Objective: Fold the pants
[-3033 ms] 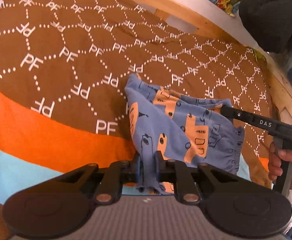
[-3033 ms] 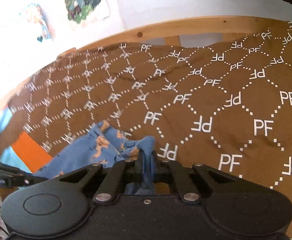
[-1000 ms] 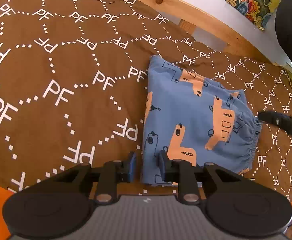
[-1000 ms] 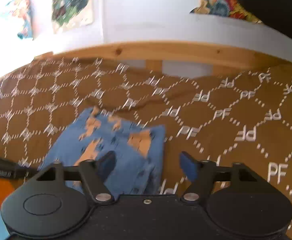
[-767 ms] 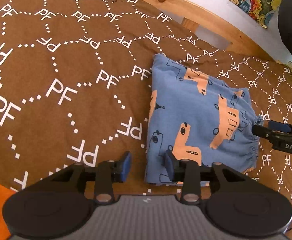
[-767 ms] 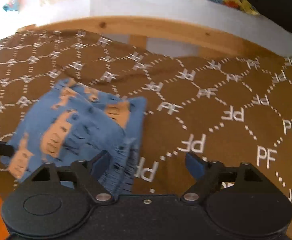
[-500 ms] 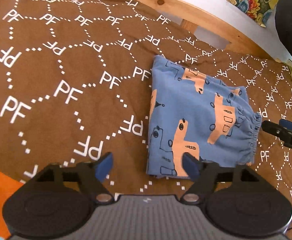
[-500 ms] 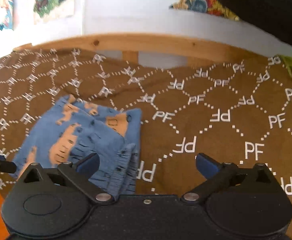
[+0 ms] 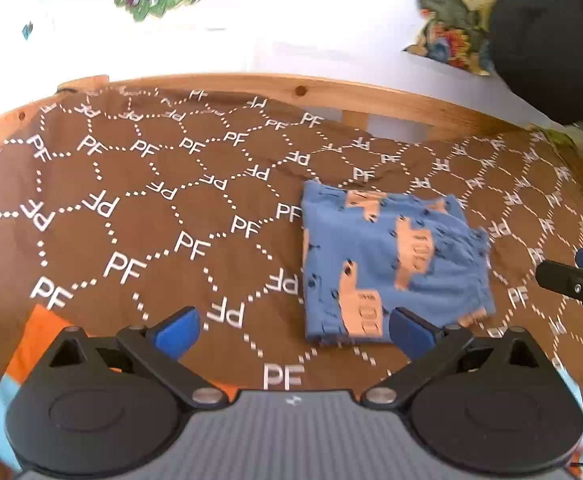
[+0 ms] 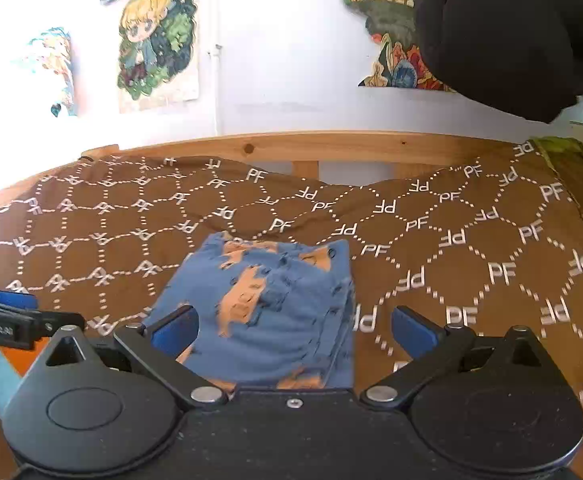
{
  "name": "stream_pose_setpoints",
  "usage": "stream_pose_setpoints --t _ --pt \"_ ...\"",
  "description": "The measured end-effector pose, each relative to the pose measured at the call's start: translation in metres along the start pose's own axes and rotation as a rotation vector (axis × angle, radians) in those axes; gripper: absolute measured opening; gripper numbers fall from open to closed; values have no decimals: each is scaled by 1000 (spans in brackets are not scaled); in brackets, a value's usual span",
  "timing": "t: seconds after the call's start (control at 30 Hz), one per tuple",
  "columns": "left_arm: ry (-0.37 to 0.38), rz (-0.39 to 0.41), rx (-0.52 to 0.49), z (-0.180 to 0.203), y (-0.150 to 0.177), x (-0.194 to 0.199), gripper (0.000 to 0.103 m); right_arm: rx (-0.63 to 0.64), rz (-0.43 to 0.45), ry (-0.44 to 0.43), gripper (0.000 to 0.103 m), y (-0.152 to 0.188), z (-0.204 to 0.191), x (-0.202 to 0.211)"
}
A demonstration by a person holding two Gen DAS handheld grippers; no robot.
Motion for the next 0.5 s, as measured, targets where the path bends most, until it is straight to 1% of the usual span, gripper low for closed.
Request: stream_pose_setpoints --t 0.13,0.27,0.4,0.5 --pt "15 11 2 4 25 22 103 -43 2 -1 102 23 -10 33" --pt "7 -14 -14 6 50 31 103 -51 -7 10 102 48 -15 55" --pt "15 -35 -5 5 63 32 103 -53 -23 26 102 64 -15 60" --pt "10 -39 1 6 68 32 103 -64 -38 29 102 69 -12 56"
Point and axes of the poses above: each gripper's, at about its wrist camera, not at the fingertips, and x roughly against the way its jaws point, z to its right, y to its underside, the point moved 3 cm from there along -x, roughly the way its jaws point, and after that the axes turned 6 degrees about -z, right-handed, at the moved point
